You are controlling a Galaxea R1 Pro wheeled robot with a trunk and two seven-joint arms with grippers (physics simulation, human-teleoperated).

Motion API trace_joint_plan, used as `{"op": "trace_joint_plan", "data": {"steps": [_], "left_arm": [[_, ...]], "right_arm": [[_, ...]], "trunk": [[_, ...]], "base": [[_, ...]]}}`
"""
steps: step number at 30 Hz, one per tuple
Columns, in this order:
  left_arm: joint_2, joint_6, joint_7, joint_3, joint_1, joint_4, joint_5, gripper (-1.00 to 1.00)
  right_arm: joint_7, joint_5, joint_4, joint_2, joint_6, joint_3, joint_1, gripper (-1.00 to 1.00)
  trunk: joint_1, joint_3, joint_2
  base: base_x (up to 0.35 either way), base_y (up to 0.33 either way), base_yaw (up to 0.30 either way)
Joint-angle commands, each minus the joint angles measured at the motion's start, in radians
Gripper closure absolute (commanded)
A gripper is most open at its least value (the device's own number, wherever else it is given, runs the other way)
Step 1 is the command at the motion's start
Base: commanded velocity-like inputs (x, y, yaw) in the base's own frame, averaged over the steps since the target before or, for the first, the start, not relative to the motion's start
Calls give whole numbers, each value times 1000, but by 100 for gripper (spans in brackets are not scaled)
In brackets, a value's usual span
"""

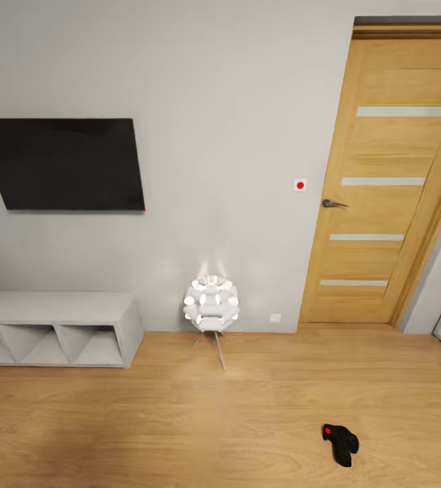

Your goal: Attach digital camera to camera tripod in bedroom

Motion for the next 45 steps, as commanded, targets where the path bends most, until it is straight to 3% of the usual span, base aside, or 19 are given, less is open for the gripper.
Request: {"op": "trace_joint_plan", "data": {"steps": [1,4,35,45], "left_arm": [[0,0,0,0,0,0,0,-100],[12,1,-6,2,11,1,6,-100],[11,1,-6,2,11,1,6,-100],[21,-28,-6,2,26,-32,9,-100]], "right_arm": [[0,0,0,0,0,0,0,-100],[4,6,-9,14,8,3,-6,-100],[4,6,-9,14,7,3,-6,-100],[11,2,-36,28,-5,0,-46,-100]], "trunk": [[0,0,0],[0,0,0],[0,0,0],[0,-4,0]], "base": [[0,0,0],[0,0,0],[0,0,0],[0,0,-29]]}}
